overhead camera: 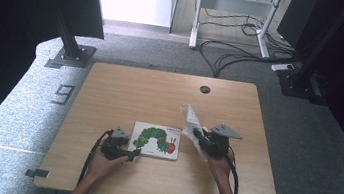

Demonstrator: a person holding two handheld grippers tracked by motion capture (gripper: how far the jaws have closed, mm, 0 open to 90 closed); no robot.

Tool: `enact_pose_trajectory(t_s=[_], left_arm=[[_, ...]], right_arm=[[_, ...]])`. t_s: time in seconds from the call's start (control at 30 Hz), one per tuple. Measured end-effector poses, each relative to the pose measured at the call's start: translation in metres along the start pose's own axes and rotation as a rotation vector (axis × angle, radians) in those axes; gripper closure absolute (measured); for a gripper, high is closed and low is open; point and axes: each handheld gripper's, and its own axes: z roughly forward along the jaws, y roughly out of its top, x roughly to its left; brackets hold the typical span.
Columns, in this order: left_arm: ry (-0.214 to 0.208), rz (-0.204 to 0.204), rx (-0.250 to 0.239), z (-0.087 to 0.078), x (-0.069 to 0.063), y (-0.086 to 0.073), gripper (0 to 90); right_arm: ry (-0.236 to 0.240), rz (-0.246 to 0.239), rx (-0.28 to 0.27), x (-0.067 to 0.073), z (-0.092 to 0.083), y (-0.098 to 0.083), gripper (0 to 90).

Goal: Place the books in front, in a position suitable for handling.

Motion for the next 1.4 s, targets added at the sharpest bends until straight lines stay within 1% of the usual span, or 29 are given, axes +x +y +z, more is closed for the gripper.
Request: enact_pose_trajectory(t_s=[0.1, 0.2, 0.27, 0.33, 0.37, 0.43, 0.47, 0.5, 0.7, 0.8, 0.87, 0.97, 1.13, 1.17, 1.2, 1.23, 1.27, 1.3, 1.37, 1.4], left_arm=[[-0.008, -0.002, -0.003, 0.0, 0.0, 0.001, 30.0], [-0.015, -0.007, 0.001, 0.002, 0.0, 0.002, 29.6], [-0.009, -0.008, 0.001, 0.001, 0.0, 0.002, 29.2], [0.006, -0.004, 0.0, -0.001, 0.0, 0.002, 29.1], [0.009, -0.002, 0.002, -0.001, 0.001, 0.002, 28.7], [0.001, -0.016, 0.009, 0.0, 0.002, 0.001, 26.8], [0.001, -0.016, 0.009, 0.0, 0.002, 0.001, 26.4], [-0.008, -0.013, 0.011, 0.001, 0.003, 0.001, 26.4], [-0.013, -0.006, 0.014, 0.004, 0.0, 0.001, 26.4], [-0.019, -0.009, 0.011, 0.004, 0.0, 0.001, 26.4], [-0.017, -0.009, 0.01, 0.004, 0.0, 0.001, 26.4], [-0.016, -0.01, 0.01, 0.004, 0.0, 0.001, 26.5], [-0.015, -0.008, 0.008, 0.005, -0.001, 0.001, 26.8], [-0.015, -0.008, 0.008, 0.005, -0.001, 0.001, 26.8], [-0.015, -0.011, 0.007, 0.005, -0.001, 0.001, 26.9], [-0.015, -0.011, 0.007, 0.005, -0.001, 0.001, 26.9], [-0.015, -0.01, 0.007, 0.005, -0.001, 0.001, 26.9], [-0.015, -0.012, 0.005, 0.005, -0.001, 0.001, 26.9], [-0.017, -0.013, 0.006, 0.005, -0.001, 0.001, 27.0], [-0.017, -0.013, 0.006, 0.005, -0.001, 0.001, 26.9]], right_arm=[[0.008, -0.015, 0.005, 0.005, 0.005, 0.004, 76.6], [0.013, -0.019, 0.009, 0.009, 0.009, 0.006, 76.5], [0.017, -0.025, 0.013, 0.012, 0.012, 0.009, 76.3], [0.018, -0.027, 0.013, 0.013, 0.014, 0.009, 76.3], [0.02, -0.024, 0.012, 0.014, 0.014, 0.01, 76.3], [0.027, -0.02, 0.011, 0.016, 0.016, 0.011, 76.3], [0.027, -0.02, 0.011, 0.016, 0.016, 0.011, 76.3], [0.03, -0.021, 0.012, 0.016, 0.017, 0.011, 76.2], [0.048, -0.009, 0.013, 0.022, 0.025, 0.012, 76.2], [0.072, -0.001, 0.021, 0.026, 0.031, 0.011, 76.2], [0.078, -0.004, 0.026, 0.029, 0.033, 0.011, 76.3], [0.1, -0.016, 0.047, 0.038, 0.041, 0.013, 76.1], [0.126, -0.039, 0.064, 0.052, 0.052, 0.016, 75.9], [0.126, -0.039, 0.064, 0.052, 0.052, 0.016, 75.9], [0.145, -0.045, 0.069, 0.058, 0.058, 0.017, 75.9], [0.158, -0.045, 0.075, 0.062, 0.06, 0.017, 75.9], [0.158, -0.045, 0.075, 0.062, 0.06, 0.017, 75.9], [0.175, -0.059, 0.085, 0.068, 0.064, 0.016, 75.9], [0.18, -0.079, 0.096, 0.074, 0.069, 0.015, 75.8], [0.18, -0.079, 0.096, 0.074, 0.069, 0.015, 75.8]])
